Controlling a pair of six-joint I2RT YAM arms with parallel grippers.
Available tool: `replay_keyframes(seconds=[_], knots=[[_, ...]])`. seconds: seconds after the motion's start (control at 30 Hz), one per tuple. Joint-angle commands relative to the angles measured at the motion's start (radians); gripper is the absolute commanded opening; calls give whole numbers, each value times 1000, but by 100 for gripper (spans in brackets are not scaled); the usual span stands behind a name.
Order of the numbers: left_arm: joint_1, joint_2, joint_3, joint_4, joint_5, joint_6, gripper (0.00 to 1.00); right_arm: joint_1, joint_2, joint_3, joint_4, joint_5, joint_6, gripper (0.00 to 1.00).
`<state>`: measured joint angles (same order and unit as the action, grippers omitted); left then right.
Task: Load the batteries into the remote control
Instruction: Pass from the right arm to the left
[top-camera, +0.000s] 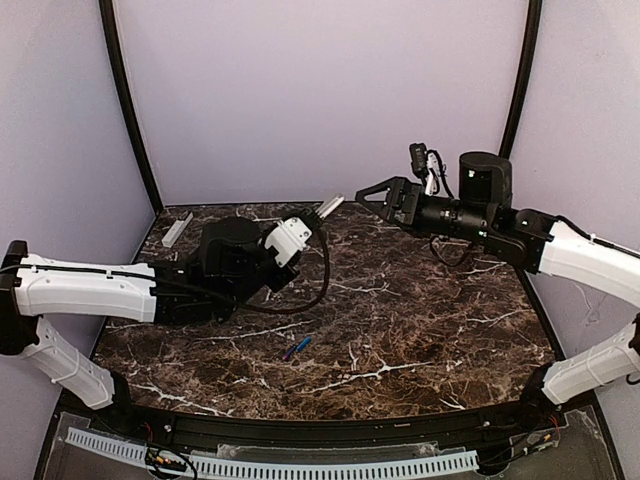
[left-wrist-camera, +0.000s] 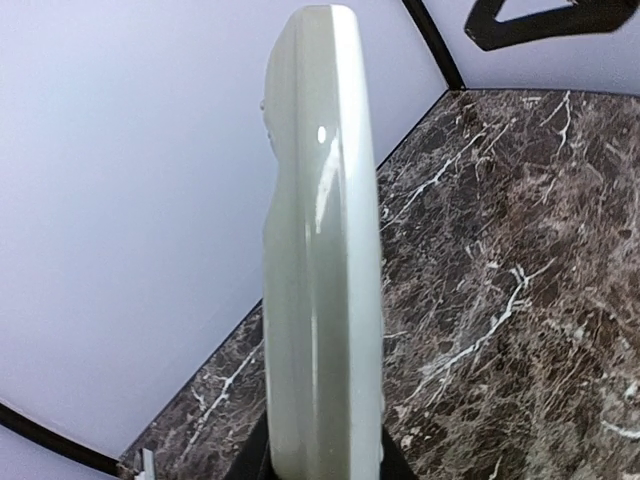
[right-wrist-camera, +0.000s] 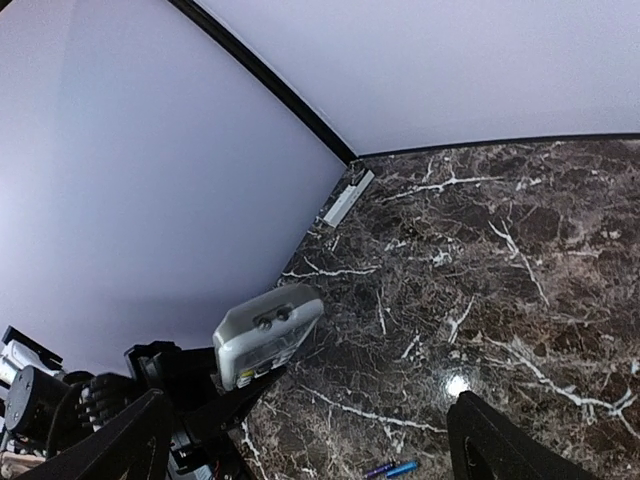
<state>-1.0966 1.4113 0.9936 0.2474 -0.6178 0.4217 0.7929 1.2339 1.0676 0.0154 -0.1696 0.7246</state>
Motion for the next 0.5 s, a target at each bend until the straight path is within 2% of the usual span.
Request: replay_keyframes(seconds=[0.0, 0.2, 0.47], knots=[[-67, -8, -72, 231, -224, 368, 5, -32, -6, -6, -102, -85, 93, 93], [-148, 43, -175, 570, -322, 753, 4, -32, 44, 15, -100, -194, 180, 87], [-212, 220, -185, 1002, -393, 1185, 2, -32, 71, -22, 12, -314, 276, 72]])
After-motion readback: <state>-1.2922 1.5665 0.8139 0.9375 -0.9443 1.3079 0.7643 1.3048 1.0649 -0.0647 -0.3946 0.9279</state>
